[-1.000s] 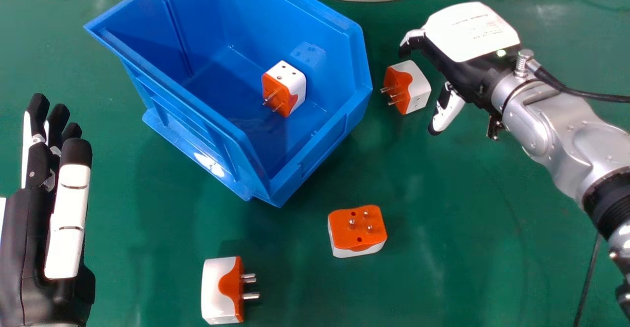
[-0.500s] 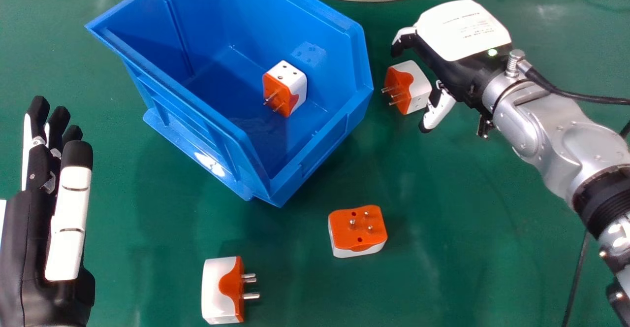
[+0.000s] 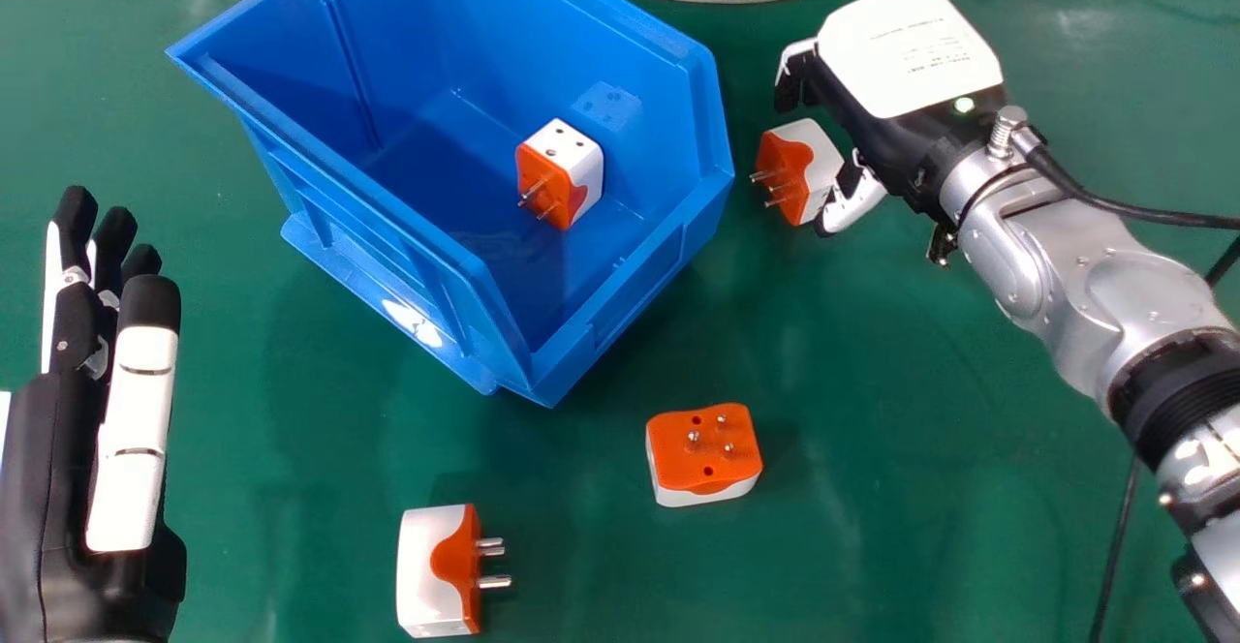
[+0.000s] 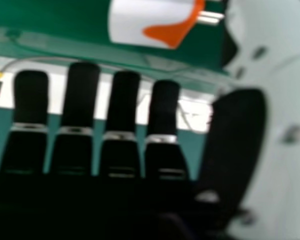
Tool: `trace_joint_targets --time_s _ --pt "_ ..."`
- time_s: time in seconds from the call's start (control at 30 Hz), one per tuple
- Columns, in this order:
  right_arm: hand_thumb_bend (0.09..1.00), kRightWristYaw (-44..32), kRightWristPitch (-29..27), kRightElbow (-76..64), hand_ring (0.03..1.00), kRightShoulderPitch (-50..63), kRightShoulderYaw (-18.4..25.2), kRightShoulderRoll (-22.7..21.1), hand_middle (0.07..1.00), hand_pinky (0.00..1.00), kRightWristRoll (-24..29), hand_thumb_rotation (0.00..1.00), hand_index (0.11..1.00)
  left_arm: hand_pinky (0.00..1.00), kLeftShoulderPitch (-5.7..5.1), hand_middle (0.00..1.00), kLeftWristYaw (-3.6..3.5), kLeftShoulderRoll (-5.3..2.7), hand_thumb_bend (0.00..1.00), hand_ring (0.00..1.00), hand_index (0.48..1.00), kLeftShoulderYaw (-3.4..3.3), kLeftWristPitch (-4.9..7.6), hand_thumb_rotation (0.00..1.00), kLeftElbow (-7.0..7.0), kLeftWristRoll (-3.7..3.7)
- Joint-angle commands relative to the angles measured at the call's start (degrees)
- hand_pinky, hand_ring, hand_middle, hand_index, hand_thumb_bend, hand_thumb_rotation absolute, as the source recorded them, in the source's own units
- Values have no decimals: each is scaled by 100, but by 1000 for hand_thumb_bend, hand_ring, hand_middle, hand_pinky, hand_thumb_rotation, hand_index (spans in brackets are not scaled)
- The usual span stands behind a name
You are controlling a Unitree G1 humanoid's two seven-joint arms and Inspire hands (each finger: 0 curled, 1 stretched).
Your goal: Pick all objects and put in blue box
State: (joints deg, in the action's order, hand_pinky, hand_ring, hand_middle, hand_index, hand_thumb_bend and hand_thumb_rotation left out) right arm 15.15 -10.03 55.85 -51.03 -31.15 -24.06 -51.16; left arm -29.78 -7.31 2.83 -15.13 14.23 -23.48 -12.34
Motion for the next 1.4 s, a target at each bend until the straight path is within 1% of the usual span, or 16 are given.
trace_joint_targets --time_s 0.0,0.13,0.23,0.33,0.37,0.43,0.47,0.5,0.57,0.67,0.87,0.93,1.1,1.17,1.27,1.37 --pt "605 132 87 -3 457 -255 41 6 589 340 42 3 560 990 -40 998 28 16 640 990 1000 -66 45 809 -164 -1" --pt "564 270 131 11 450 -276 -40 -12 575 332 -75 1 542 988 -78 997 48 8 643 988 1000 -52 -4 807 -237 7" --pt "549 344 57 -5 444 -253 20 -8 568 326 6 1 539 987 -79 996 22 8 643 988 1000 -57 38 807 -219 -37" --pt "528 417 -7 22 435 -243 51 -2 554 317 49 0 536 987 -90 998 26 3 639 988 1000 -58 43 804 -229 -27" --pt "528 400 -23 31 435 -247 59 -1 554 317 66 0 536 987 -93 998 21 7 639 988 1000 -59 49 804 -229 -23" --pt "520 457 -38 36 433 -258 16 -22 552 315 4 0 533 987 -91 998 1 11 638 989 1000 -58 63 802 -227 -50" --pt "514 477 -19 38 431 -263 -8 -28 549 313 -34 0 532 987 -82 999 -22 23 637 989 1000 -63 99 802 -203 -53" --pt "514 469 -8 34 431 -260 -3 -26 549 313 -33 0 532 987 -75 999 -25 27 637 989 1000 -68 106 802 -190 -46" --pt "505 455 -26 24 425 -247 33 -18 541 308 14 0 534 990 -66 999 -44 30 636 992 1000 -73 116 803 -171 -70" --pt "502 434 -24 1 420 -243 26 -28 533 304 5 0 535 992 -84 1000 -43 33 636 993 1000 -74 73 804 -198 -78" --pt "494 390 -65 25 409 -231 42 -31 517 296 39 0 539 997 -91 1000 -30 20 638 998 1000 -77 88 809 -209 -72" --pt "494 415 -43 15 409 -231 21 -38 517 296 3 0 539 997 -86 1000 -58 34 638 998 1000 -74 70 809 -213 -121" --pt "493 381 2 67 408 -287 -61 -59 517 294 -86 0 538 997 -72 1000 -4 36 633 998 1000 -59 35 811 -254 -60" --pt "492 351 5 63 410 -298 -64 -67 513 295 -73 0 540 996 -69 1000 25 27 630 998 1000 -46 -27 813 -288 -65" --pt "492 160 101 9 412 -291 -7 -50 514 298 12 0 540 996 -55 1000 13 42 632 998 1000 -46 -70 811 -288 -88" --pt "492 8 153 -75 414 -273 30 -54 511 301 57 0 540 997 -45 1000 21 40 636 999 1000 -62 -78 810 -280 -60"
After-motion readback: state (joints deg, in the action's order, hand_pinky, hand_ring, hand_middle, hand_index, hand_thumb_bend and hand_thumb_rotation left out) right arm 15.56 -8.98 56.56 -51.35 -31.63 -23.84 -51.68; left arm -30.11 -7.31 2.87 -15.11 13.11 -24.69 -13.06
